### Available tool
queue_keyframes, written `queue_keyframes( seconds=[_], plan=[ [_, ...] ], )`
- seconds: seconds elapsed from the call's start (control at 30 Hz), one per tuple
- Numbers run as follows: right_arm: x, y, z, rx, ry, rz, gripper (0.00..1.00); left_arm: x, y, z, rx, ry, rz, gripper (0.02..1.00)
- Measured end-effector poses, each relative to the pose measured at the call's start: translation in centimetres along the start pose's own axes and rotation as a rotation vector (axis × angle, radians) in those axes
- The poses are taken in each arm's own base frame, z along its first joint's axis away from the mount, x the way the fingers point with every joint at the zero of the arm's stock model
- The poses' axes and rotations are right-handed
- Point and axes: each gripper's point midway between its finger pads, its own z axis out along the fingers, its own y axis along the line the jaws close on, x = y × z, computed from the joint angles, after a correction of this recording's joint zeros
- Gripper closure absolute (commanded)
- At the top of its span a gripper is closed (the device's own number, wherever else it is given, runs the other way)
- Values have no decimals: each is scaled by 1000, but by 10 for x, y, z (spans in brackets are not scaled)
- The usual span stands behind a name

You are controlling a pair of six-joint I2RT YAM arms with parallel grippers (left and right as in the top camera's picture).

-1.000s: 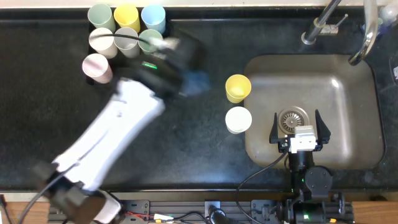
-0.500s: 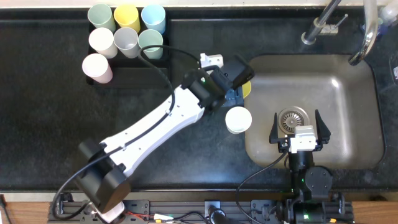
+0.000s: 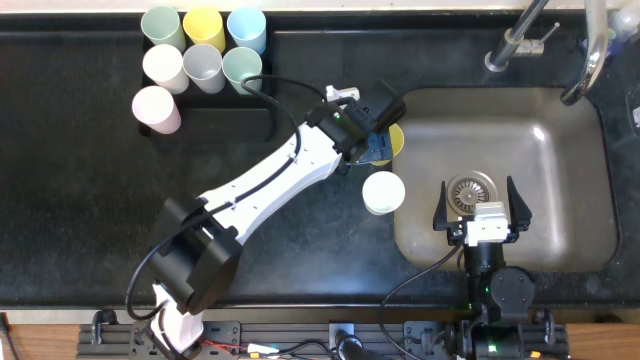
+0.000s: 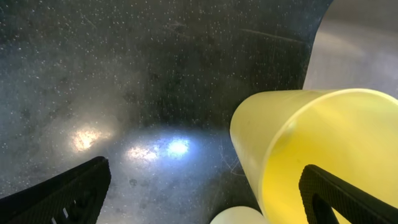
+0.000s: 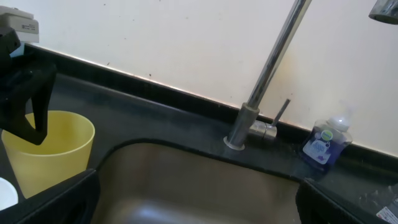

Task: Store Cups

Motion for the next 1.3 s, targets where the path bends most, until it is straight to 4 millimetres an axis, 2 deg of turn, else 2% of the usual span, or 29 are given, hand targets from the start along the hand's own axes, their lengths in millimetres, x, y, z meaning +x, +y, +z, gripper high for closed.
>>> queue_keyframes(
  seconds=[0.03, 0.07, 0.13, 0.17, 0.23, 0.27, 0.3, 0.33, 0.4, 0.47, 0.63, 0.73, 0.8, 0.87, 0.97, 1.03, 1.1, 1.2, 1.3],
  plan=[
    [0, 0, 0, 0, 0, 0, 7, 0, 0, 0, 2, 1, -3, 40],
    [0, 0, 0, 0, 0, 0, 3, 0, -1, 0, 3, 1, -5, 132],
    [0, 0, 0, 0, 0, 0, 5, -1, -2, 1, 6, 1, -17, 213],
    [0, 0, 0, 0, 0, -1, 3, 0, -3, 2, 6, 4, -18, 364],
    [0, 0, 0, 0, 0, 0, 5, 1, -3, 8, 1, 10, -29, 595],
    [0, 0, 0, 0, 0, 0, 3, 2, -4, 12, -1, 14, -33, 737],
    [0, 0, 0, 0, 0, 0, 5, 3, -4, 17, -3, 19, -33, 919],
    [0, 0, 0, 0, 0, 0, 3, 4, -4, 21, -5, 23, -35, 982],
    [0, 0, 0, 0, 0, 0, 5, 3, -11, 25, 23, 25, -38, 982],
    [0, 0, 0, 0, -1, 0, 5, -3, -17, 20, 40, 5, -41, 982],
    [0, 0, 0, 0, 0, 0, 3, -8, -12, 14, 15, 1, -44, 982],
    [0, 0, 0, 0, 0, 0, 7, -25, -10, -2, 8, -38, -62, 982],
    [0, 0, 0, 0, 0, 0, 7, -38, 0, -21, 1, -65, -84, 982],
    [0, 0, 0, 0, 0, 0, 7, -50, 21, -47, -19, -86, -127, 982],
    [0, 0, 0, 0, 0, 0, 3, -68, 75, -97, -82, -106, -276, 982],
    [0, 0, 0, 0, 0, 0, 3, -77, 125, -128, -149, -108, -430, 982],
    [0, 0, 0, 0, 0, 0, 5, -82, 173, -147, -222, -111, -597, 982],
    [0, 0, 0, 0, 0, 0, 3, -92, 222, -151, -279, -121, -814, 982],
    [0, 0, 0, 0, 0, 0, 5, -94, 251, -132, -332, -91, -976, 982]
  ],
)
